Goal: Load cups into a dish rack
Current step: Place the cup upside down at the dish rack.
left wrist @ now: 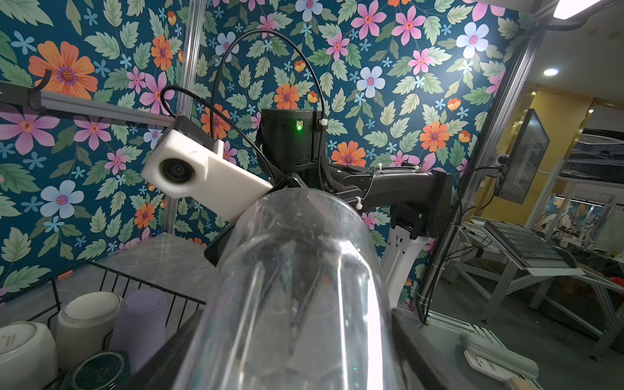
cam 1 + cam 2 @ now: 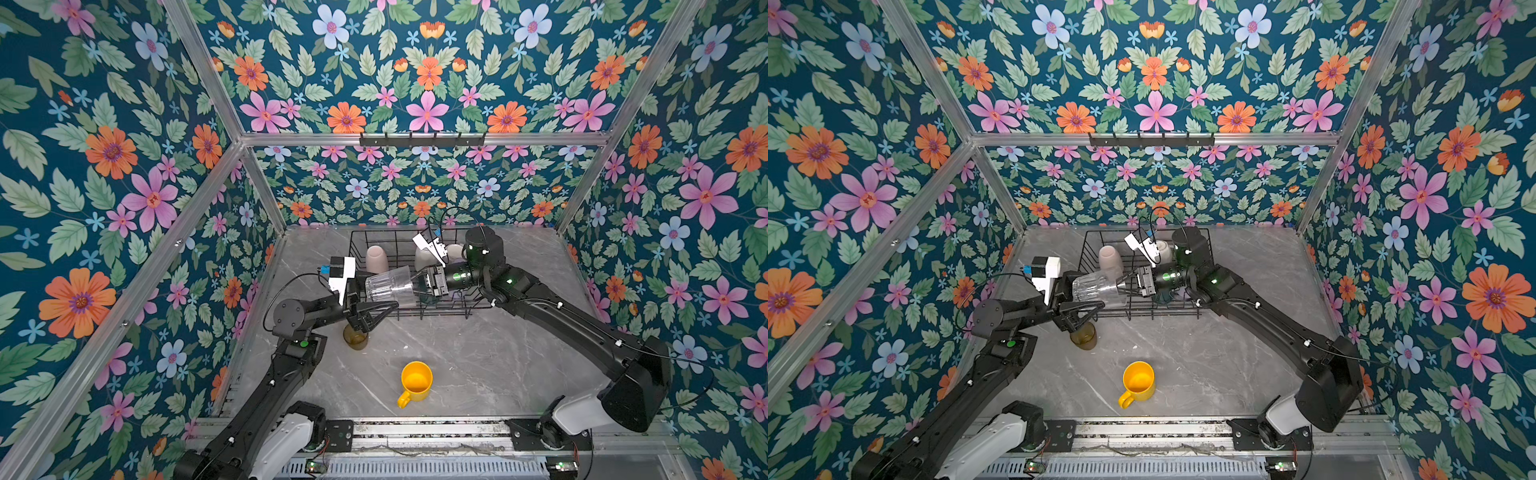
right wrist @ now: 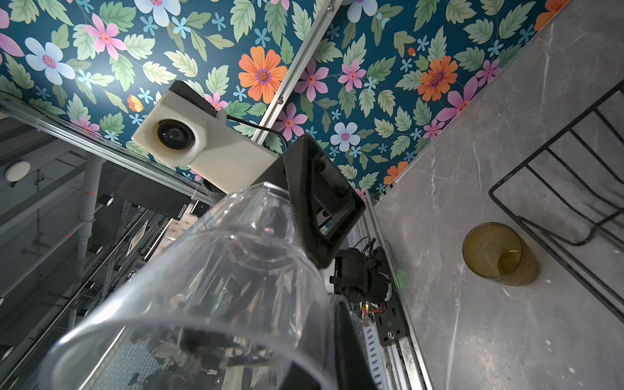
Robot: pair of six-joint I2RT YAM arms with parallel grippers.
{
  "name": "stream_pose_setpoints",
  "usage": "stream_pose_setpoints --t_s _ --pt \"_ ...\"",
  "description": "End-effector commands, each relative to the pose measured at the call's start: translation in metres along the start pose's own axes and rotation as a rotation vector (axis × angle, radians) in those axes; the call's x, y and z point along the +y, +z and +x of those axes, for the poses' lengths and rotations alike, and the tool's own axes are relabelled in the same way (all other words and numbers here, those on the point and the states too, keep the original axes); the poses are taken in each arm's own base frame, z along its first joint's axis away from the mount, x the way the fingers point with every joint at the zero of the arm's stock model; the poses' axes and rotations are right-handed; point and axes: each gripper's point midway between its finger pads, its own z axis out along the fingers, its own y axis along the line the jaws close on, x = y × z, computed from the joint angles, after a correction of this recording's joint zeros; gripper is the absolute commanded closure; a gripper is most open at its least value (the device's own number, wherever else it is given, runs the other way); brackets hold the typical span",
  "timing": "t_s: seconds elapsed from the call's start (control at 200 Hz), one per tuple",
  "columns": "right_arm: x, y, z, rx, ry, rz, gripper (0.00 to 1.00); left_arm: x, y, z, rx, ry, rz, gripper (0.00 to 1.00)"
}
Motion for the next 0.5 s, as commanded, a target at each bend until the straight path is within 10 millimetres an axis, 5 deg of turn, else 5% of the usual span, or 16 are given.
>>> stream_pose_setpoints --t_s 0.0,0.495 --pt "0.002 0.000 -0.002 -0.008 -0.022 0.008 0.86 -0.007 0.001 -0.004 -0.005 0.036 0.024 1.00" --pt "-0.005 -0.021 -0.008 -0.066 -0.011 0.066 0.75 0.007 0.002 -0.011 0.008 0.050 -0.078 1.00"
